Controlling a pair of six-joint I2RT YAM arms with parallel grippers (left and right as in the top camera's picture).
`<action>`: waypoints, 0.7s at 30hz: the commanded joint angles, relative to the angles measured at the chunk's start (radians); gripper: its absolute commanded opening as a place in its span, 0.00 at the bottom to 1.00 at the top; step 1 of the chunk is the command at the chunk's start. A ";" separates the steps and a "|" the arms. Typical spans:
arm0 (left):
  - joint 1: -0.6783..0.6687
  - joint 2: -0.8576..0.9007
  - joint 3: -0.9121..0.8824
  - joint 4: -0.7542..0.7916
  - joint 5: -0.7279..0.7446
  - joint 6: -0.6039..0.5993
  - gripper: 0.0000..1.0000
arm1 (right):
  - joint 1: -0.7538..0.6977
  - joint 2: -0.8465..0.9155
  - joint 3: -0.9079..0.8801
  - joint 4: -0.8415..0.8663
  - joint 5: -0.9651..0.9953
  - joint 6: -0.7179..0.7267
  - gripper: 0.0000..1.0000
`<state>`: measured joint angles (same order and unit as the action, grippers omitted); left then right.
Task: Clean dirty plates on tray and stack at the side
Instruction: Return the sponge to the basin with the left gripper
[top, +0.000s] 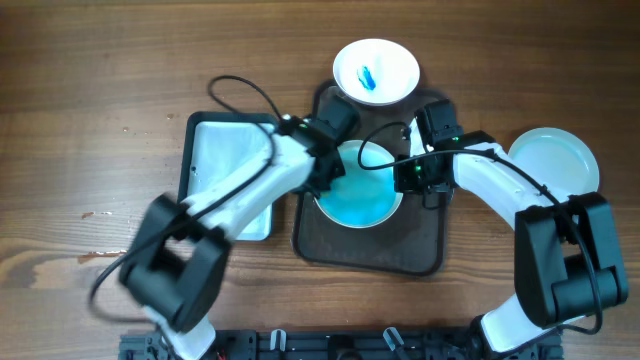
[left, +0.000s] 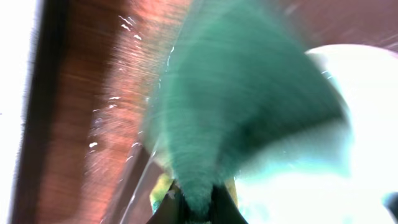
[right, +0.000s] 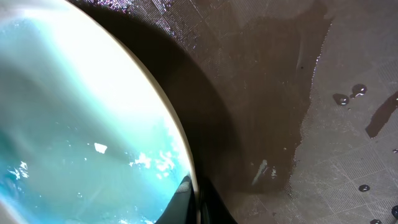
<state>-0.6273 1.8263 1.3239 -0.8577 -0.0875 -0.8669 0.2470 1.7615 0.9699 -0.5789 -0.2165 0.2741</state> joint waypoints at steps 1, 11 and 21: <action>0.067 -0.213 -0.002 -0.071 0.032 0.002 0.04 | -0.015 0.019 -0.013 0.001 0.061 -0.012 0.04; 0.253 -0.373 -0.150 -0.237 -0.097 0.154 0.04 | -0.014 0.019 -0.013 0.121 0.021 -0.005 0.04; 0.365 -0.389 -0.421 0.002 -0.031 0.226 0.26 | -0.014 -0.104 -0.002 -0.071 -0.015 -0.009 0.05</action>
<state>-0.3195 1.4605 0.8837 -0.8570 -0.1593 -0.7078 0.2340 1.7412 0.9615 -0.6048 -0.2344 0.2646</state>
